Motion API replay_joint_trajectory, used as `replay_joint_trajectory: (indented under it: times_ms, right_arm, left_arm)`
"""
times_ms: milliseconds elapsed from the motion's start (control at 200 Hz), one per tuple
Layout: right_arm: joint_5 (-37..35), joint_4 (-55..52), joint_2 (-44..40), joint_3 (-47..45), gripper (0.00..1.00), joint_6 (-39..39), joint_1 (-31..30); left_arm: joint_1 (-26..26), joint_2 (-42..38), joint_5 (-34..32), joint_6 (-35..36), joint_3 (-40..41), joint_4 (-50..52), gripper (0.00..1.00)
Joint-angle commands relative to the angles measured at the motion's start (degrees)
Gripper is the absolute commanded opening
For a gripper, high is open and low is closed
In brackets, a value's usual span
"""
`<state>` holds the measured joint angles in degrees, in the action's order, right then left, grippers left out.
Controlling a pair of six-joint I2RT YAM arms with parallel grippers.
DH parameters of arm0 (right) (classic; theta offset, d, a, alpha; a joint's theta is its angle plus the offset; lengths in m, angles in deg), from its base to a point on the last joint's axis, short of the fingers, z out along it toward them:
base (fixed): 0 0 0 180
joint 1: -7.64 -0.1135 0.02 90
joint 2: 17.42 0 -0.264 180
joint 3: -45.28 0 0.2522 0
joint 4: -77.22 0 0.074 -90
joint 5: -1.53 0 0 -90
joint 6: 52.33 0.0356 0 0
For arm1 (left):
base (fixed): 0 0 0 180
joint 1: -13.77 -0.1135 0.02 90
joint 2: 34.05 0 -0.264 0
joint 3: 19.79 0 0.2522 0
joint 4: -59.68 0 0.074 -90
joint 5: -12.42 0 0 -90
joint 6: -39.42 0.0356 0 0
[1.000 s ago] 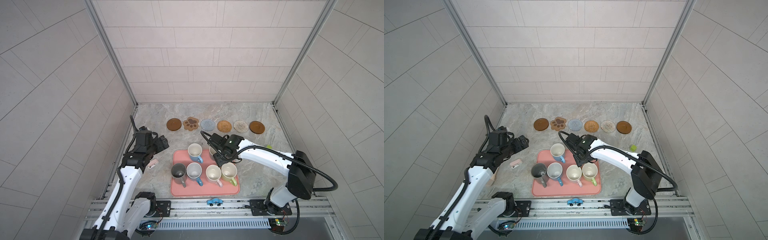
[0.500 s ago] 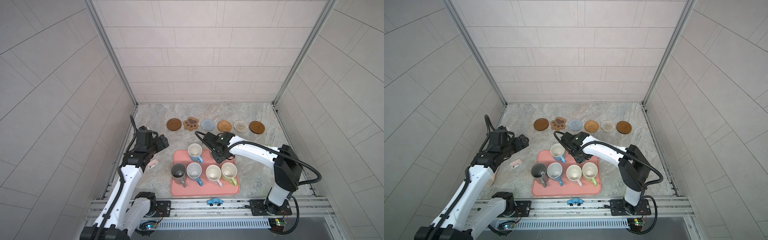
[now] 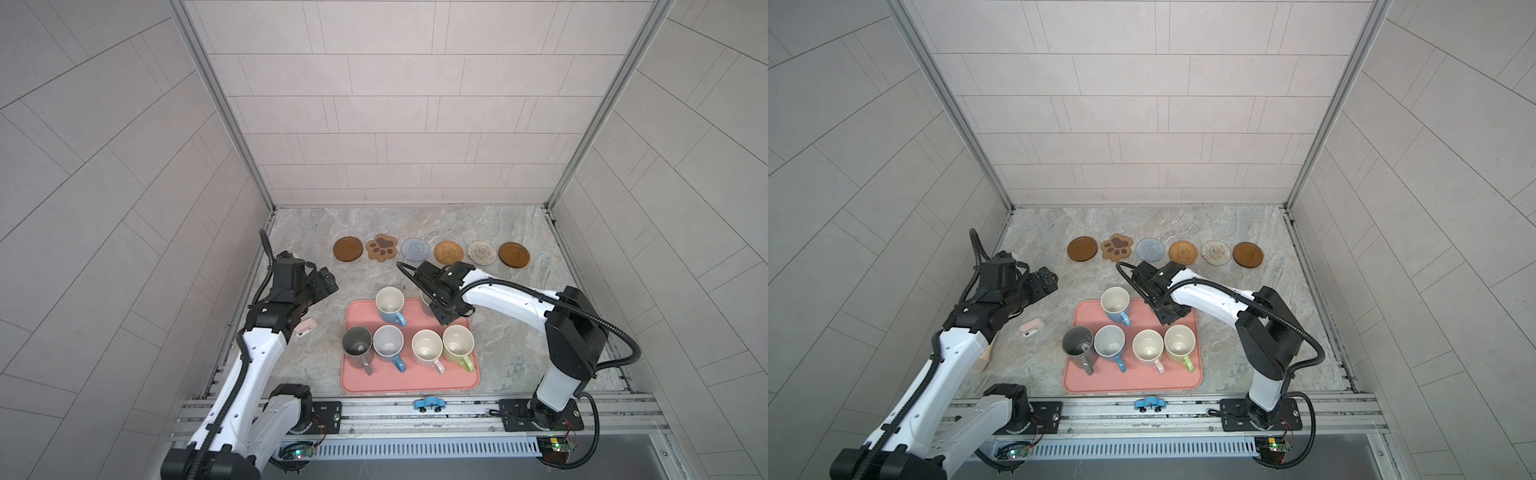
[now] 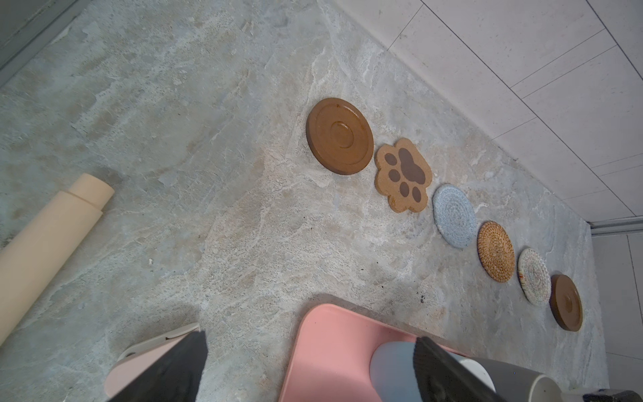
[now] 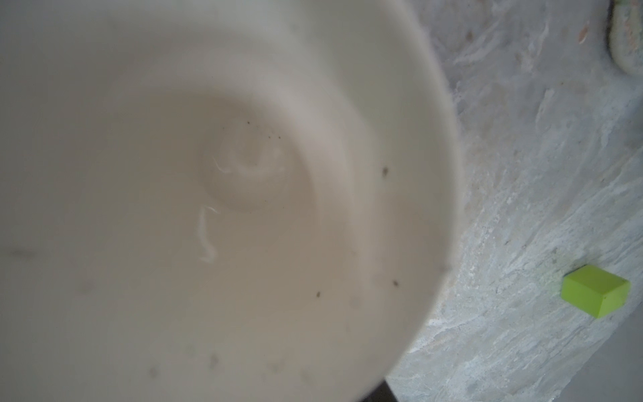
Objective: Place cups on coasters
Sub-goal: Pick up the cup from the tray.
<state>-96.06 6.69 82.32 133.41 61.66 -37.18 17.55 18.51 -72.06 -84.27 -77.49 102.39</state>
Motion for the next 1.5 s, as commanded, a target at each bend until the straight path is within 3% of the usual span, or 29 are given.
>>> replay_joint_trajectory:
  times_ms: [0, 741, 1496]
  right_arm:
    - [0.1, 1.2, -1.0, -0.3, 0.30, -1.9, 0.3]
    - [2.5, 5.7, -2.2, -2.0, 0.07, -3.1, 0.4]
    - [2.5, 6.3, -8.6, 0.5, 0.00, -1.7, 2.6]
  left_arm:
    - [0.1, -0.4, -1.3, -0.2, 0.1, -0.8, 1.00]
    - [0.1, -2.4, -1.7, -0.4, 1.0, -0.6, 1.00]
    - [0.2, -3.2, -1.7, -0.5, 1.5, -0.7, 1.00]
